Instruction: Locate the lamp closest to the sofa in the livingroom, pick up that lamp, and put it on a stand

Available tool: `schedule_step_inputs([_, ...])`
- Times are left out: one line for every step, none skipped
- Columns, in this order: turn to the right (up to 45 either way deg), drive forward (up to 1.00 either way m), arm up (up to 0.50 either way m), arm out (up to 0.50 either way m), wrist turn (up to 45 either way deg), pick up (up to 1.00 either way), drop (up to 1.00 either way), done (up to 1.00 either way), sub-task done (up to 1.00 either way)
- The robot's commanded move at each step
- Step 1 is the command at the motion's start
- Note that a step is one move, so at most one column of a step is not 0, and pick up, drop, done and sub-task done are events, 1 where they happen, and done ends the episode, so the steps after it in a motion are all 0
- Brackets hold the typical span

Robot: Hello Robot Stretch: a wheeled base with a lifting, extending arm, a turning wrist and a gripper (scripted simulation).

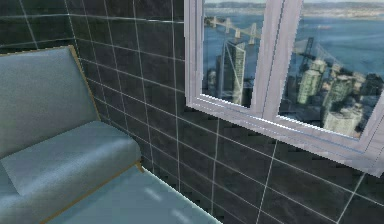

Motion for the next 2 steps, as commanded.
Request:
schedule_step_inputs([0.0, 0.00, 0.00, 0.00, -45.0, 0.00, 0.00, 0.00, 0.00])
schedule_step_inputs([0.0, 0.00, 0.00, 0.00, -45.0, 0.00, 0.00, 0.00, 0.00])
